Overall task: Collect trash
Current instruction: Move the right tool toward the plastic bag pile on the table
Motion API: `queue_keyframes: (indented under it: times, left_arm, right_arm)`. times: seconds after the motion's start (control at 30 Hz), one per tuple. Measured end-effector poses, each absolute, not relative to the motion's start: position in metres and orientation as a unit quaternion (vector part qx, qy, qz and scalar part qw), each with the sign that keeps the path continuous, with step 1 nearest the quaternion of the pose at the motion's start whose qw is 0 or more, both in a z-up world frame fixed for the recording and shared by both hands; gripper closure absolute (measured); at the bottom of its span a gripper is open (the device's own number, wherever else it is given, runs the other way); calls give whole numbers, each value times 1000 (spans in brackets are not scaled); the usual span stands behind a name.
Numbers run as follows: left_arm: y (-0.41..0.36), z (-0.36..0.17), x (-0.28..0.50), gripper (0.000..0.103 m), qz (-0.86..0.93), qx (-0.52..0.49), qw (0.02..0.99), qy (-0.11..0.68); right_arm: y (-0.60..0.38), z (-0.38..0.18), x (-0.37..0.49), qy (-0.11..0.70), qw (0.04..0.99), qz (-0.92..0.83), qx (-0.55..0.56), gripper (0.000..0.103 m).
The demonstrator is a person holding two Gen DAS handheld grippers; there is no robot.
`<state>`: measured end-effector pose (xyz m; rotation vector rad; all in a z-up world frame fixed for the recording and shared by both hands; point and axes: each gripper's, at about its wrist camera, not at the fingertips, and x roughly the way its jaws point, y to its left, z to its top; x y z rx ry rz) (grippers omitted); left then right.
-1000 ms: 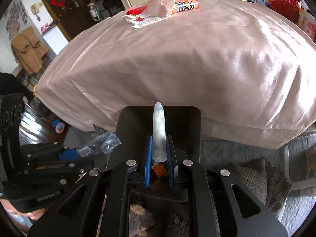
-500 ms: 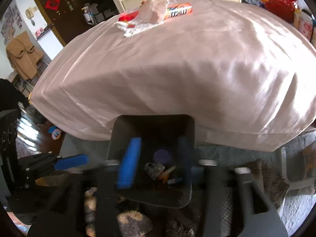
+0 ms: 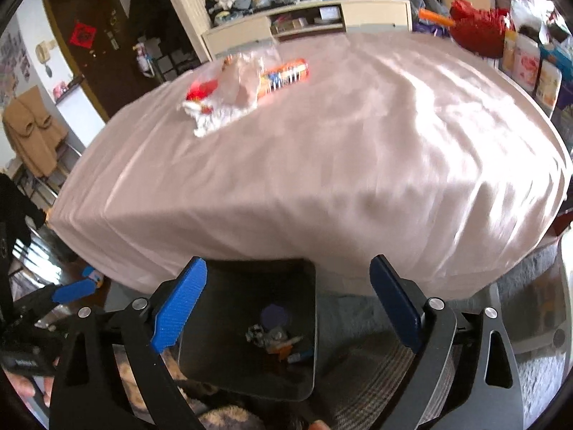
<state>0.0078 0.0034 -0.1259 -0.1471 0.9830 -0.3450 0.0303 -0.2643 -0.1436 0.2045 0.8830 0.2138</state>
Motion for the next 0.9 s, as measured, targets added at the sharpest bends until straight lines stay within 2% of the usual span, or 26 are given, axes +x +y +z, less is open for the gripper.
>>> queue_keyframes:
  times: [0.27, 0.57, 0.83, 0.9]
  left_arm:
    - [15, -92, 35, 18, -130, -32, 900, 414]
    - [19, -80, 74, 18, -112, -4, 910, 400]
    - [12, -81, 107, 18, -109, 25, 912, 396]
    - [9, -84, 116, 18, -112, 28, 911, 397]
  right_arm:
    - [-264, -115, 48, 373, 918, 101, 84, 10]
    - [-251, -106, 91, 364, 921, 119, 73, 12]
    - [-249, -109, 140, 373, 919, 112, 68, 45]
    - [-244, -110, 150, 374, 918, 114, 61, 48]
